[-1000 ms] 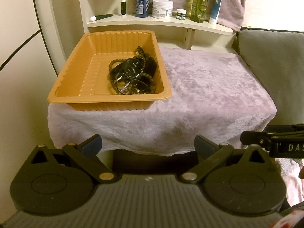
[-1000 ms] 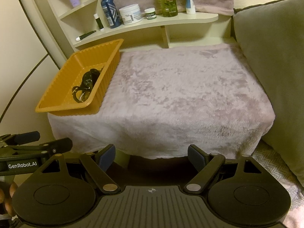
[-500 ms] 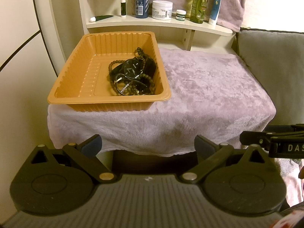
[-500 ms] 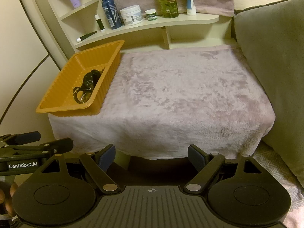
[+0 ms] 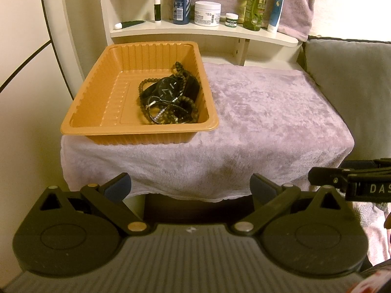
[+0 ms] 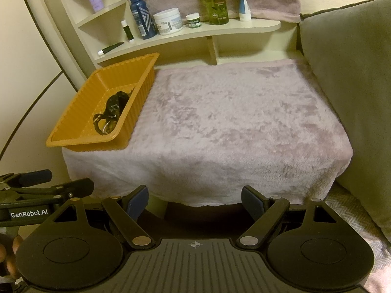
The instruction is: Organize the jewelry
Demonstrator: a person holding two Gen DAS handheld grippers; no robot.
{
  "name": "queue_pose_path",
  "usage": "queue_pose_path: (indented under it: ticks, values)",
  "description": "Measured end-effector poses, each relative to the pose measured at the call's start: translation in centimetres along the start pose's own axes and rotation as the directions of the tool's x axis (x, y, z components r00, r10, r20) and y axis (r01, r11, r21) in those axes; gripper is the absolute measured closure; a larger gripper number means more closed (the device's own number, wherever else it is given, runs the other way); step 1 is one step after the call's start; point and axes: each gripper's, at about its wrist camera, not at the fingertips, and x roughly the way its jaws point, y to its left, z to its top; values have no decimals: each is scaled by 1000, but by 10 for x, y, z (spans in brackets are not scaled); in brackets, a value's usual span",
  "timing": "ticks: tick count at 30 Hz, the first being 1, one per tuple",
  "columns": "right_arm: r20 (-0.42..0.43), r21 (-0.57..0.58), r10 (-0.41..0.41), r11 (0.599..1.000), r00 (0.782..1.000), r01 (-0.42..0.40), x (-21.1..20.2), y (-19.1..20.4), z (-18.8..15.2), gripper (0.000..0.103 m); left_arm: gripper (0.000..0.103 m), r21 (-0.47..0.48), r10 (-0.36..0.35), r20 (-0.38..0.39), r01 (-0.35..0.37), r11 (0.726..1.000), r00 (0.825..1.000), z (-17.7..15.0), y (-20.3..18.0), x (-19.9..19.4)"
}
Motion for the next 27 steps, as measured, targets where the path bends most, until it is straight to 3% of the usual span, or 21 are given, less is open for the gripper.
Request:
queue_pose_path:
  ticks: [27]
  values:
    - [4, -2, -2, 1000, 1000, 2, 0, 0, 2, 20, 0, 1, -1, 1, 1, 1000, 1000, 3, -2, -1]
